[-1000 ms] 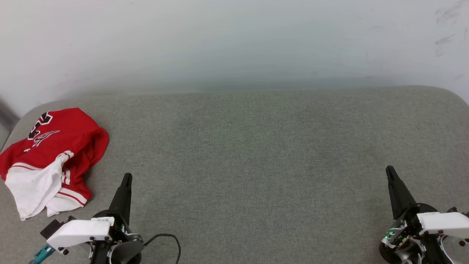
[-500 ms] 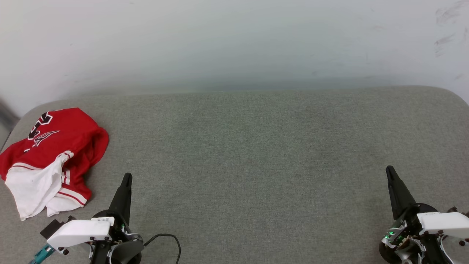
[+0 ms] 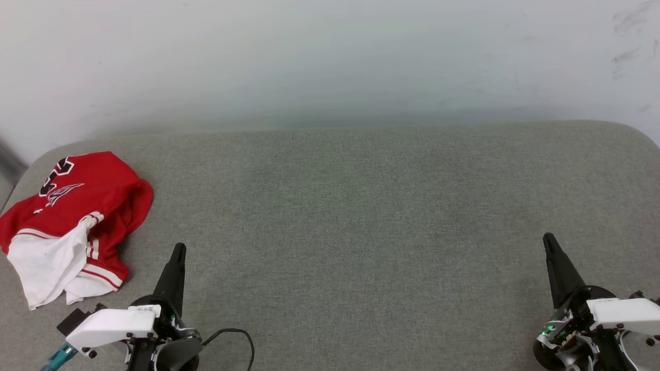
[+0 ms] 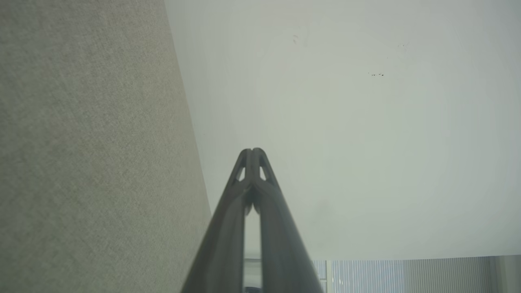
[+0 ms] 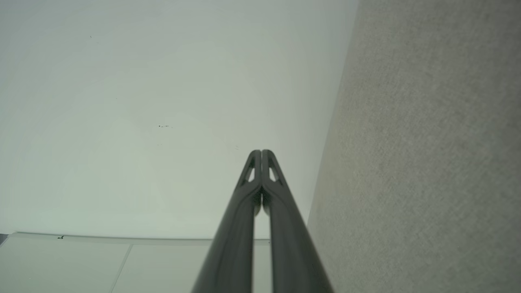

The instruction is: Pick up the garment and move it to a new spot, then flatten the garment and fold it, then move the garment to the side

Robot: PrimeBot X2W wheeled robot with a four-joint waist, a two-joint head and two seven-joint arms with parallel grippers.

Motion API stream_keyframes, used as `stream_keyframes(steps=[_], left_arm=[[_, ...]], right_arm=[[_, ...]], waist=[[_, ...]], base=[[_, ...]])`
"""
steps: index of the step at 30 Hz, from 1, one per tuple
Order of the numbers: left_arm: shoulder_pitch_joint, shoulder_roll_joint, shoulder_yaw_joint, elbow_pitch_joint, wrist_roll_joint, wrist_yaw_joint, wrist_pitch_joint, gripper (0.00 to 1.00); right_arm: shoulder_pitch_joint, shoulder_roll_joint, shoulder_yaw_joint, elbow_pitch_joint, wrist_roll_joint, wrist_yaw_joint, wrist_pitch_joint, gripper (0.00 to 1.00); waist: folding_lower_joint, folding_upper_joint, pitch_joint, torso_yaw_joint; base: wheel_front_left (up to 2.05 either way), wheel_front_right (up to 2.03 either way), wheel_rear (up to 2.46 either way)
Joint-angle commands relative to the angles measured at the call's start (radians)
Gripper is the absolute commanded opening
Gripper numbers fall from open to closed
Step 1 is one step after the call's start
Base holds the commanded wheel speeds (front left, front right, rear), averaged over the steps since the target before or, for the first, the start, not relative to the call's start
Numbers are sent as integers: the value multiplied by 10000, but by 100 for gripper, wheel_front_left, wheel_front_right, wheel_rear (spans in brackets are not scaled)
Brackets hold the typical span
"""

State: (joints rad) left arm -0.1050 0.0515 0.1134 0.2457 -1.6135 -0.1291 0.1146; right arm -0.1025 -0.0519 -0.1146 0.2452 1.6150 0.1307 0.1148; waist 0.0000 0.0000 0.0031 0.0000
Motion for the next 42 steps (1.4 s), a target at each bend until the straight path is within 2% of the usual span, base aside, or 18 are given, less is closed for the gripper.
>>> stream_keyframes(steps=[1, 7, 8, 13, 27, 32, 42], left_arm=[[-71, -16, 22, 5, 22, -31, 21, 0], [-71, -16, 26, 5, 21, -31, 20, 0], [0, 0, -4, -1, 1, 0, -1, 100], [334, -36, -85, 351, 18, 11, -48, 100], [573, -30, -269, -13, 586, 6, -742, 100], [643, -29, 11, -31, 994, 4, -964, 100], [676, -24, 695, -327, 2302, 0, -1373, 100]], right_arm=[[-111, 35, 6, 11, -46, 0, 5, 0], [-111, 35, 6, 11, -46, -1, 4, 0], [0, 0, 0, -1, 1, 0, -1, 100], [336, 4, 31, 345, -11, 0, -29, 100], [536, 6, 412, -41, -767, 0, -727, 100], [530, 7, 419, -67, -1598, 0, -949, 100], [376, 7, 130, -334, -4382, 0, -1360, 100]], waist=[[0, 0, 0, 0], [0, 0, 0, 0], [0, 0, 0, 0], [0, 0, 5, -1], [0, 0, 35, -25], [0, 0, 39, -35], [0, 0, 53, -44]], base=[[0, 0, 0], [0, 0, 0], [0, 0, 0], [0, 0, 0], [0, 0, 0], [0, 0, 0], [0, 0, 0]])
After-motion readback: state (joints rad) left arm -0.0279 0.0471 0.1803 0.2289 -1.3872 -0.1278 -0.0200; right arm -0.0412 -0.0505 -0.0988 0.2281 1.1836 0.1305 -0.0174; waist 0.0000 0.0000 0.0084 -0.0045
